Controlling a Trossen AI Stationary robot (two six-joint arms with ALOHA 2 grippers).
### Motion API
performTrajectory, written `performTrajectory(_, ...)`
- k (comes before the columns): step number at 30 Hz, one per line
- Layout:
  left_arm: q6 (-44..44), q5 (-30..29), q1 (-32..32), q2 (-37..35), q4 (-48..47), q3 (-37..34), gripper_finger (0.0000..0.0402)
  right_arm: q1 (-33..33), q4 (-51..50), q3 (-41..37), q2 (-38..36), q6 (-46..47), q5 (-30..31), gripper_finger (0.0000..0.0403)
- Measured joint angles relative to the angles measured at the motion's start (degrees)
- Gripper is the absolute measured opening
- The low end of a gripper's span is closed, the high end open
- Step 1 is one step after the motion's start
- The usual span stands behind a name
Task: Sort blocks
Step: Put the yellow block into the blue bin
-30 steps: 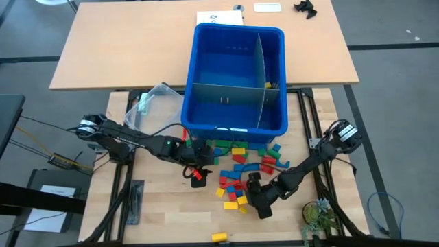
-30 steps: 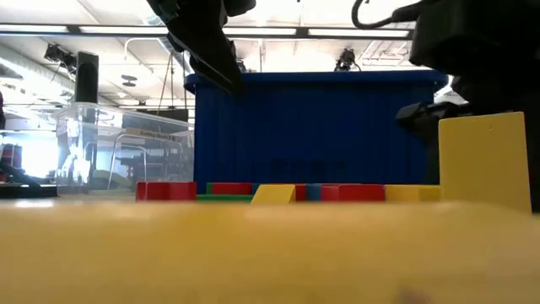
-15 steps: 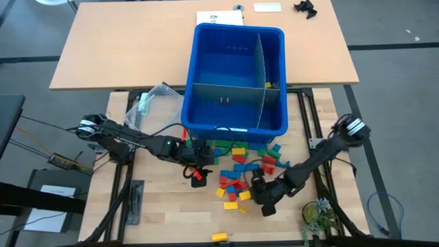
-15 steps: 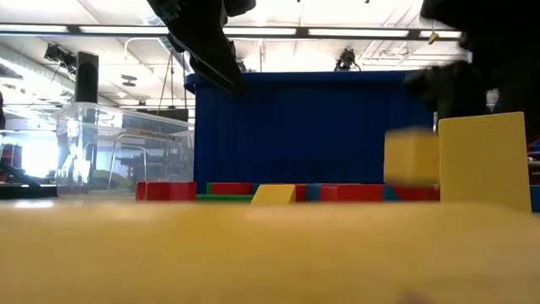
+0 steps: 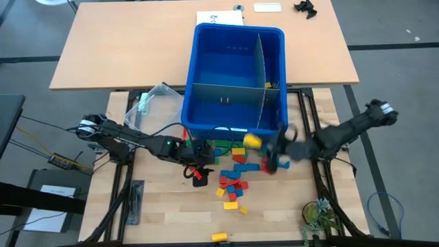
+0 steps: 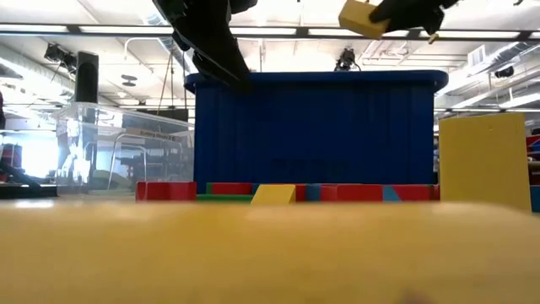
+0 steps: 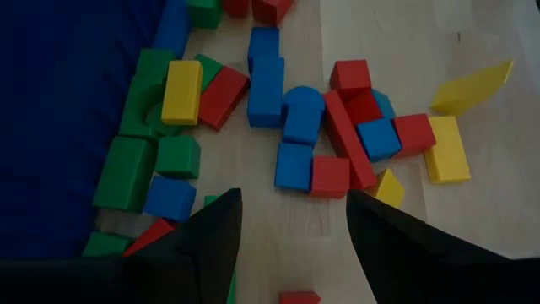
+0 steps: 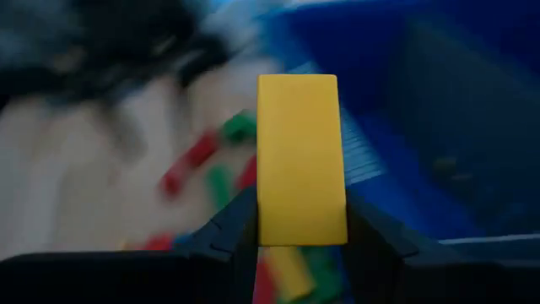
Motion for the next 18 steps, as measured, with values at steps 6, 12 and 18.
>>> performTrajectory(6,0.0,-0.8,0.0,0.0,1.0,0.0,0.0223,-16.2,0.0,0.0,-6.3,-3.2,1.5,0.0131)
performTrajectory(12,0.0,-2.4,0.0,0.0,1.1,0.0,0.0223,-33.1,-0.7,0.0,-6.6,-10.7,0.4,0.0131)
performTrajectory(18,0.0,-2.4,0.0,0.0,2.3,0.0,0.0223,-47.8,0.9,0.0,-3.7,-13.0,-5.4,0.0131)
